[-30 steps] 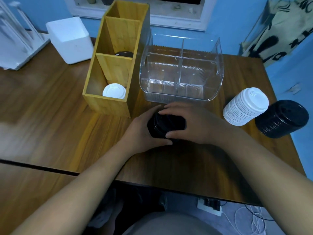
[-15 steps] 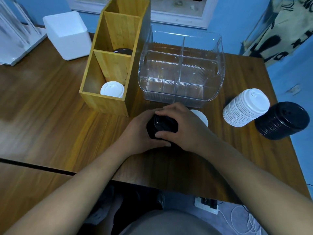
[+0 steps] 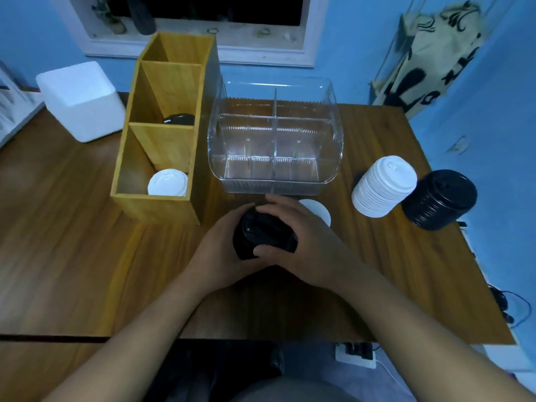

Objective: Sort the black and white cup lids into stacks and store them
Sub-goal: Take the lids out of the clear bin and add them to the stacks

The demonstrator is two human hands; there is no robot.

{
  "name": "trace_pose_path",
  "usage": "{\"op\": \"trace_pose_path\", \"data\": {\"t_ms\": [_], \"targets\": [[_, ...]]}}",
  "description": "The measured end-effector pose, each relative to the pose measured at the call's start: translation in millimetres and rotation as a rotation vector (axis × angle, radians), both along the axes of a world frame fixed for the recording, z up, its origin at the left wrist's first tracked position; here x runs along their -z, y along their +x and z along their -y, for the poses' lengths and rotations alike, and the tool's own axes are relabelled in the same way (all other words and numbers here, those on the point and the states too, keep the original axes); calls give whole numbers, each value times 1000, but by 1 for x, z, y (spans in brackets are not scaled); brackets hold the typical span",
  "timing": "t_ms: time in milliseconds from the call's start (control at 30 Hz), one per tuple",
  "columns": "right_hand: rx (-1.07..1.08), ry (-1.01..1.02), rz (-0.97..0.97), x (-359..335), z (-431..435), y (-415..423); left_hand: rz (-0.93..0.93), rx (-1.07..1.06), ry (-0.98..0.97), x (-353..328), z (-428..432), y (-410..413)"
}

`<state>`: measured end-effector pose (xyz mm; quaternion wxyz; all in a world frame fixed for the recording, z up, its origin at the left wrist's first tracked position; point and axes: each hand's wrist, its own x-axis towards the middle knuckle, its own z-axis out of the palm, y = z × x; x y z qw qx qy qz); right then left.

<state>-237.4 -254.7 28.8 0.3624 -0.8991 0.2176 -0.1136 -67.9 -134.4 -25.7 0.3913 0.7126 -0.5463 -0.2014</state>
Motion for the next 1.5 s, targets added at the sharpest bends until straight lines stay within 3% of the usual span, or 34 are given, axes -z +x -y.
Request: {"op": "trace_pose_path", "data": {"t_ms": [200,533,833,1200,1300,1400,1500], "targets": [[271,-37,214,20,-16,-71,87,20,98,1,-6,1],[493,-96,115,47,-17,-162,138,187,124,-9,-5,-58],[843,-192,196,20,77,-221,102,276,104,-9,73,-160],[385,-147,85,27,203,-213,31,101,0,-5,140,-219],[330,-97,157,31,203,-226,71,125,16,-3,142,-221],[343,-144,355,26,184,-256,117,131,47,1,143,-223],[244,-240,313,30,148,-273,94,151,37,-2,145,-228]]}}
